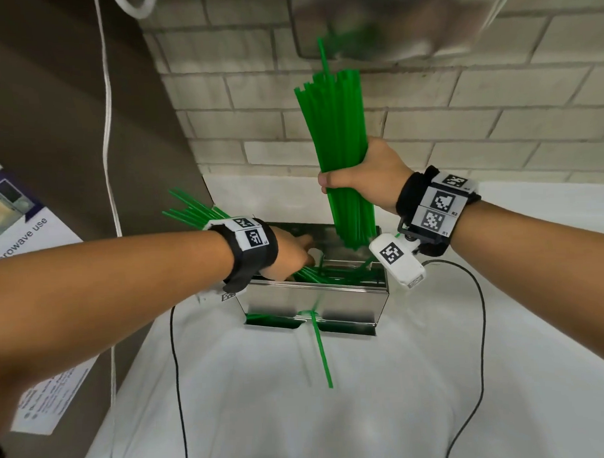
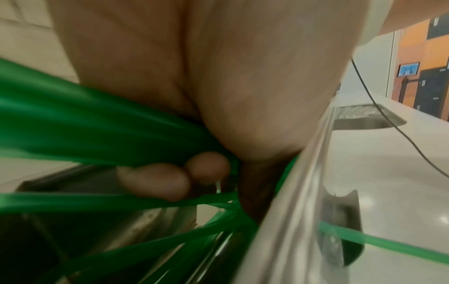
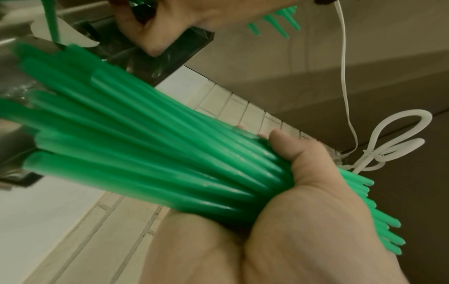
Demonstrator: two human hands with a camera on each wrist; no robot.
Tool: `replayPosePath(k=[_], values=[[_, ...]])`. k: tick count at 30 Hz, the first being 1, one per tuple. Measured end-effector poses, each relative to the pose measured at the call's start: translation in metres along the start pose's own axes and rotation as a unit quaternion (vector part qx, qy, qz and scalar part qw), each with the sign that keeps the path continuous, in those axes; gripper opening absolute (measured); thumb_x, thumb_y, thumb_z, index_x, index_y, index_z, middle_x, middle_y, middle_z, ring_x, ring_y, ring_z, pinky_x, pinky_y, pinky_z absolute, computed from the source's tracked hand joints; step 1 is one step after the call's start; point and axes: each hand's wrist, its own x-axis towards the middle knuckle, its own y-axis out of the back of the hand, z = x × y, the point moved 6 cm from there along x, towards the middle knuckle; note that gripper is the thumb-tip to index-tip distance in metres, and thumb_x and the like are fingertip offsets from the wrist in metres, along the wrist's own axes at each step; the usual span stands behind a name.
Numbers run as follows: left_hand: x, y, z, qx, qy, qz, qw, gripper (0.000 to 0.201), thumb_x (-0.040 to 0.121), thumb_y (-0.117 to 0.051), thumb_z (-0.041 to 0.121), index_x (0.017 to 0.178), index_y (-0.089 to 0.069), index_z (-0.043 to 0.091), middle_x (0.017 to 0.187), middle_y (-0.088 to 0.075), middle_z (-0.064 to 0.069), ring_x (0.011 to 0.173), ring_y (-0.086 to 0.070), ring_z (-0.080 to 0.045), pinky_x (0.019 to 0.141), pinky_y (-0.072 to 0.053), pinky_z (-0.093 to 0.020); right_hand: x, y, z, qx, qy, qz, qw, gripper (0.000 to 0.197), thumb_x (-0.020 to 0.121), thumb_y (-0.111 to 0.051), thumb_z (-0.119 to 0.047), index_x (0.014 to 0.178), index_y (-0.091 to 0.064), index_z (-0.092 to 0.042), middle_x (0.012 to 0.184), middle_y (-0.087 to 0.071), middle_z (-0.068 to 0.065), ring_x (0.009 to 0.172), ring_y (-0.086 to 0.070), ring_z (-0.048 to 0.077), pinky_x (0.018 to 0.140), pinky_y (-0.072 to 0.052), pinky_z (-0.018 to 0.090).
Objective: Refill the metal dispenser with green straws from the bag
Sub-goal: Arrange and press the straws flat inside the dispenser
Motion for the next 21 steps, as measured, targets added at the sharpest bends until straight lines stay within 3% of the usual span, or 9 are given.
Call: replayPosePath(k=[2, 4, 7, 9, 11, 13, 16, 21], values=[[0.001, 0.000, 0.000, 0.022, -0.001, -0.013, 1.000, 0.054, 0.100, -0.053, 0.011, 0.152, -0.040, 0.016, 0.164, -0.017, -0.012, 0.106, -0.060, -0.035, 0.082, -0.053, -0.036, -0.001, 0.001, 0.000, 0.004, 0.000, 0.001, 1.000, 0.037, 0.067, -0.085, -0.013, 0.098, -0.068, -0.002, 0.091, -0.076, 0.018, 0.087, -0.074, 0.035, 0.084, -0.060, 0.051], [0.002, 0.002, 0.003, 0.034, -0.006, -0.014, 0.999, 0.054, 0.101, -0.054, 0.014, 0.153, -0.040, 0.017, 0.164, -0.020, -0.010, 0.118, -0.059, -0.036, 0.087, -0.052, -0.036, -0.001, 0.001, -0.001, 0.005, 0.000, 0.000, 1.000, 0.041, 0.064, -0.086, -0.017, 0.098, -0.068, -0.002, 0.090, -0.076, 0.017, 0.087, -0.074, 0.035, 0.084, -0.060, 0.052], [0.003, 0.003, 0.005, 0.011, -0.001, -0.013, 1.000, 0.053, 0.103, -0.050, 0.013, 0.154, -0.039, 0.020, 0.155, -0.043, -0.008, 0.129, -0.055, -0.034, 0.098, -0.049, -0.039, -0.002, 0.002, -0.001, 0.008, 0.001, -0.001, 1.000, 0.043, 0.063, -0.085, -0.017, 0.098, -0.068, -0.001, 0.090, -0.075, 0.018, 0.087, -0.074, 0.036, 0.084, -0.059, 0.052], [0.004, 0.002, 0.004, -0.007, 0.007, -0.011, 1.000, 0.043, 0.102, -0.052, 0.014, 0.144, -0.051, 0.019, 0.137, -0.061, -0.007, 0.118, -0.063, -0.031, 0.095, -0.052, -0.038, -0.003, 0.004, -0.001, 0.014, 0.003, 0.001, 1.000, 0.038, 0.066, -0.085, -0.013, 0.098, -0.068, 0.000, 0.090, -0.075, 0.019, 0.087, -0.073, 0.037, 0.084, -0.059, 0.053], [0.001, 0.007, 0.001, -0.028, 0.013, 0.014, 0.999, 0.029, 0.100, -0.057, 0.025, 0.128, -0.063, 0.017, 0.120, -0.069, -0.005, 0.104, -0.066, -0.028, 0.086, -0.053, -0.036, -0.004, 0.006, 0.000, 0.021, 0.006, 0.003, 1.000, 0.038, 0.066, -0.085, -0.013, 0.097, -0.068, -0.002, 0.090, -0.075, 0.020, 0.087, -0.073, 0.038, 0.084, -0.059, 0.053], [-0.003, 0.012, -0.001, -0.057, 0.009, 0.027, 0.998, 0.026, 0.099, -0.059, 0.032, 0.122, -0.064, 0.019, 0.113, -0.069, -0.002, 0.101, -0.064, -0.026, 0.080, -0.048, -0.033, -0.004, 0.006, 0.001, 0.022, 0.007, 0.003, 1.000, 0.039, 0.064, -0.085, -0.014, 0.097, -0.068, -0.002, 0.091, -0.075, 0.020, 0.088, -0.073, 0.039, 0.083, -0.059, 0.054], [-0.011, 0.017, -0.008, -0.103, 0.005, 0.040, 0.994, 0.026, 0.097, -0.063, 0.038, 0.114, -0.066, 0.019, 0.104, -0.069, 0.001, 0.096, -0.063, -0.024, 0.087, -0.052, -0.036, -0.004, 0.009, -0.001, 0.022, 0.010, 0.004, 1.000, 0.041, 0.066, -0.085, -0.014, 0.099, -0.068, 0.001, 0.090, -0.075, 0.020, 0.087, -0.073, 0.038, 0.084, -0.059, 0.053], [-0.034, 0.028, -0.022, -0.140, 0.030, 0.075, 0.987, 0.028, 0.094, -0.066, 0.041, 0.117, -0.068, 0.026, 0.094, -0.068, 0.005, 0.086, -0.063, -0.019, 0.081, -0.052, -0.034, -0.001, 0.014, -0.007, 0.029, 0.020, 0.004, 0.999, 0.043, 0.066, -0.086, -0.016, 0.099, -0.068, 0.005, 0.090, -0.074, 0.022, 0.087, -0.073, 0.039, 0.085, -0.059, 0.054]])
